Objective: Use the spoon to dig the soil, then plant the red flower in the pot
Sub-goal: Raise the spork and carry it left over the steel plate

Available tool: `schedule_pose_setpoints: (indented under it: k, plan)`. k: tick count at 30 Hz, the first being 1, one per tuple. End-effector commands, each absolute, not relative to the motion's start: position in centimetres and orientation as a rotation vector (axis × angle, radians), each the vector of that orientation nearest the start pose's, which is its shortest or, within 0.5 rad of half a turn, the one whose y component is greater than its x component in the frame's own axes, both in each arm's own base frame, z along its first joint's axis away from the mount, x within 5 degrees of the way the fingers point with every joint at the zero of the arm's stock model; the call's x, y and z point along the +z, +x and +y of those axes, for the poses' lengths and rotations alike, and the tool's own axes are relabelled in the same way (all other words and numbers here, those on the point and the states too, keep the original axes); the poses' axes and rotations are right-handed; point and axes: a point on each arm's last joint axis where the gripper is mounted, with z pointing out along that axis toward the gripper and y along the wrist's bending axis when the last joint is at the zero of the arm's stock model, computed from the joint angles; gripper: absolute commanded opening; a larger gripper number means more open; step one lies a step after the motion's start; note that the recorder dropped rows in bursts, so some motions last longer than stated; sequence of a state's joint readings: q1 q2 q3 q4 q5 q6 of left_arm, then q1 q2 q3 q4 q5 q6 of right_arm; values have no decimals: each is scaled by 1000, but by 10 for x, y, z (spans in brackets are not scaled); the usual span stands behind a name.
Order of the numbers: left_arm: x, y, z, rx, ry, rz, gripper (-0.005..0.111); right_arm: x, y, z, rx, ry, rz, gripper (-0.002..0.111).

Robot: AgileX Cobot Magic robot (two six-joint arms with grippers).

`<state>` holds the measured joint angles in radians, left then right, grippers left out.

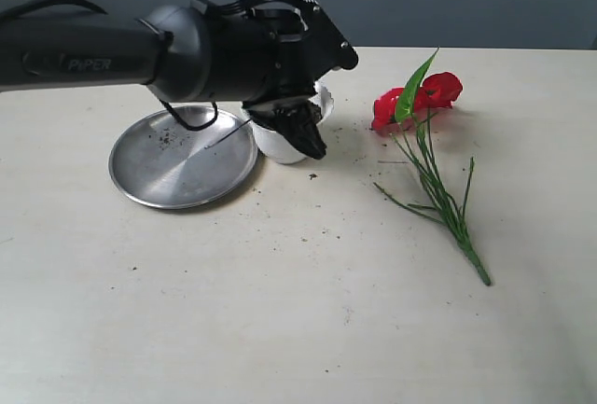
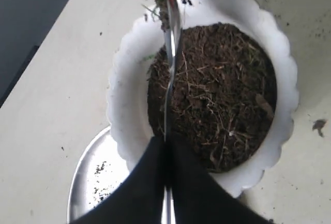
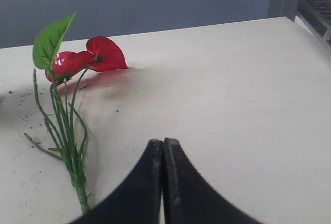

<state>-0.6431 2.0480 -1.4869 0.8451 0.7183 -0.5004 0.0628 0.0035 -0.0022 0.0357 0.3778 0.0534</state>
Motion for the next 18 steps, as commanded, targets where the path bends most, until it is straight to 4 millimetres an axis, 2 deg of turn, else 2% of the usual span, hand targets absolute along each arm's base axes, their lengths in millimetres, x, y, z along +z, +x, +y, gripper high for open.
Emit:
schedule_pose_setpoints:
  k: [1,11,18]
  plan:
    - [213,372,-228,395,754,2308,0,180,53,4,111,14,1851,0]
    - [218,366,-234,184,551,2395,0,180,53,4,111,14,1851,0]
    - [219,367,-234,121,428,2409,0,180,53,4,111,14,1849,0]
